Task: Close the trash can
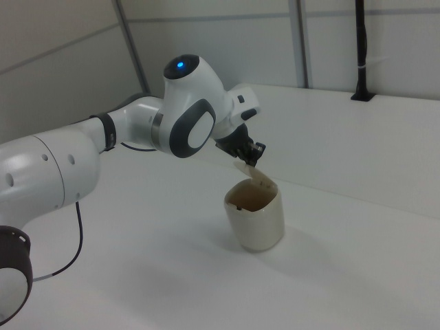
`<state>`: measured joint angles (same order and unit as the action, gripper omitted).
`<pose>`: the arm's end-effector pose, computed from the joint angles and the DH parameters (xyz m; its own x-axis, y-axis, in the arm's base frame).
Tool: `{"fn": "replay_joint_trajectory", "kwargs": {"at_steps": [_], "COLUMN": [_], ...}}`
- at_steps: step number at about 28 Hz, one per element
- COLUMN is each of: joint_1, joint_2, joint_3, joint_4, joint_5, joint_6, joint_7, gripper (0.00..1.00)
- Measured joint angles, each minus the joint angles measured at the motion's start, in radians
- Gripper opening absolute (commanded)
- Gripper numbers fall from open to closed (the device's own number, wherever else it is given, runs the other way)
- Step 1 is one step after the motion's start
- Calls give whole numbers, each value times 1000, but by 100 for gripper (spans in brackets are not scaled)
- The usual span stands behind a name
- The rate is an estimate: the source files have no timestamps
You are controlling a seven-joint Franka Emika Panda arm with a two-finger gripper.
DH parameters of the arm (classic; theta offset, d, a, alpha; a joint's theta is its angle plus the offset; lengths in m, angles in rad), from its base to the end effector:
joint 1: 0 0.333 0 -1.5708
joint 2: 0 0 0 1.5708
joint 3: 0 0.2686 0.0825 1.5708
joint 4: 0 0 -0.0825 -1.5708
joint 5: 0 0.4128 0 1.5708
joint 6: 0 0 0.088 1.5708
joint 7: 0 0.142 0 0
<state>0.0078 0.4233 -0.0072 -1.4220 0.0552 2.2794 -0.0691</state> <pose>0.7448 0.0040 0.4198 0.9058 0.0355 0.4222 0.0489 -0.9986 -0.0211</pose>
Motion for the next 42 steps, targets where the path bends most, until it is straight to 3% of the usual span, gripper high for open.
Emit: {"fn": "replay_joint_trajectory", "kwargs": {"at_steps": [12, 17, 29, 42], "joint_1": [-1, 3, 2, -6], "joint_2": [2, 13, 13, -13], "joint_3": [4, 6, 6, 1], "joint_4": [-17, -50, -49, 7], "joint_5": [0, 0, 0, -2], "joint_6": [-212, -217, -216, -283], "joint_7": [0, 0, 0, 0], "gripper": [0, 0, 0, 3]}}
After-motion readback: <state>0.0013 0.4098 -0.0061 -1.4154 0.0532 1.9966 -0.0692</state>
